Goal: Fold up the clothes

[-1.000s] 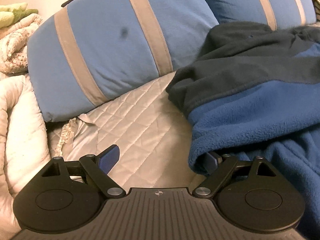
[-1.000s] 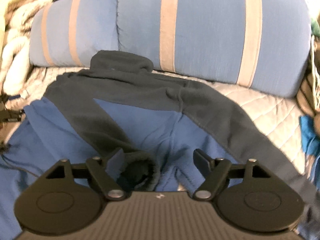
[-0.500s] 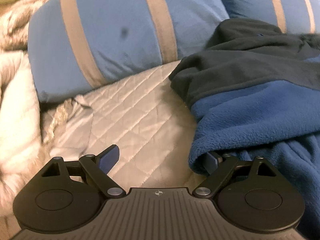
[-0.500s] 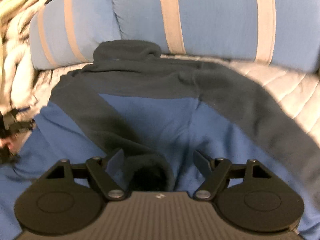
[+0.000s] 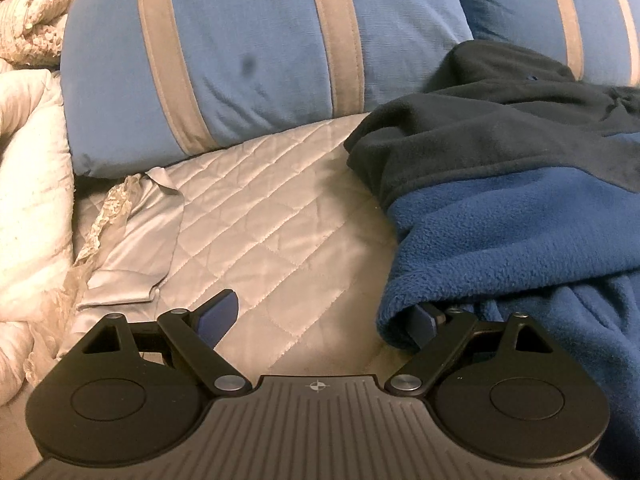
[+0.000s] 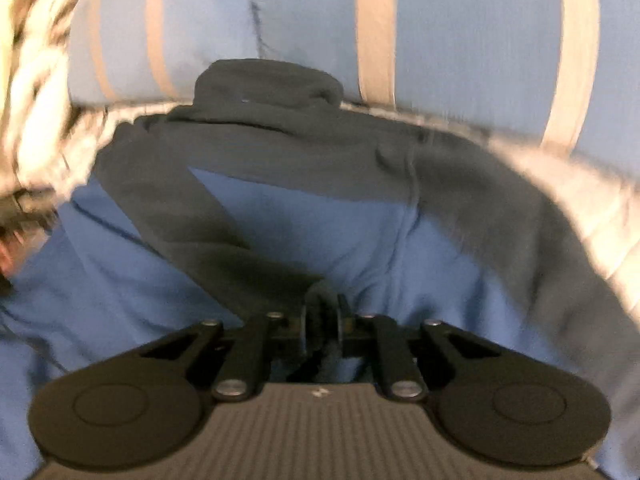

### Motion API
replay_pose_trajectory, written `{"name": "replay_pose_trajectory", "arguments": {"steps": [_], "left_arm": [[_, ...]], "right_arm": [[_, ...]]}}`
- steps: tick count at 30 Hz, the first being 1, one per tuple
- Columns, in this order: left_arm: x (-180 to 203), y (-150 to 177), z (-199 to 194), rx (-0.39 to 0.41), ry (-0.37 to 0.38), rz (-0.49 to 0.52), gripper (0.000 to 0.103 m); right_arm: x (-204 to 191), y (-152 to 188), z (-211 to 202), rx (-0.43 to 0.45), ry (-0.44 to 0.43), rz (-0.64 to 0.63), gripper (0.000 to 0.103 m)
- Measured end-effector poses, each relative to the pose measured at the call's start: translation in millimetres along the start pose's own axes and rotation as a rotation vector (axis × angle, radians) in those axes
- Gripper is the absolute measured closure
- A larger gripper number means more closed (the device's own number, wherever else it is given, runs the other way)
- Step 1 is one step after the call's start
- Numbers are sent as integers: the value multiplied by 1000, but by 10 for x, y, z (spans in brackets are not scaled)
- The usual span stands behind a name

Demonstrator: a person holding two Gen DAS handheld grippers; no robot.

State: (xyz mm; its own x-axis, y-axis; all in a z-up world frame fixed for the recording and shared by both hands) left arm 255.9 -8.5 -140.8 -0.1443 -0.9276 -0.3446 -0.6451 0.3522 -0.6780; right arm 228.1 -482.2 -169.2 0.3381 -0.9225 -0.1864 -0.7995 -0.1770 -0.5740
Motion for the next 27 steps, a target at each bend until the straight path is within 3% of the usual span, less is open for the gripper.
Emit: {"name": "replay_pose_trajectory", "arguments": {"steps": [1, 3, 5, 11, 15, 22, 27], "left_arm": [[-1, -1, -7, -1, 1, -4, 14], [-2, 0, -21, -2, 5, -13, 14], [0, 3, -30, 0, 6, -13, 14], [7, -5, -42, -4, 7, -24, 14], [17, -10, -44, -6, 6, -22, 14], [-7, 2, -122, -7, 35, -48, 15], [-11, 14, -182, 2, 47, -54, 15]], "right_arm": [[-5, 1, 6, -4, 29, -32, 46], [59, 10, -49, 21, 73, -44, 39], [157, 37, -107, 42, 112, -35, 39], [627, 352, -91, -53, 182, 85, 41], [870, 526, -101, -66, 193, 176, 35], [699, 433, -235, -94, 264, 28, 22], [347, 127, -429, -14, 124, 34, 20]]}}
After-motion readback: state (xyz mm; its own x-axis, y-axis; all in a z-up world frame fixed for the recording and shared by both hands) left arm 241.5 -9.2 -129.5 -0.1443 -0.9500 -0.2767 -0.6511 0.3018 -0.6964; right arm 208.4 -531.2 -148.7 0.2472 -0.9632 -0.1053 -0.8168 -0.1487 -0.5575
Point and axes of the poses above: each gripper's, at about its wrist camera, not at the fingertips, and z roughly the way its jaws point, x to its right, y to its underside, the point moved 6 cm from there along z, roughly the way its jaws point, and after that the axes turned 5 degrees about -y, right-handed, at the moved point
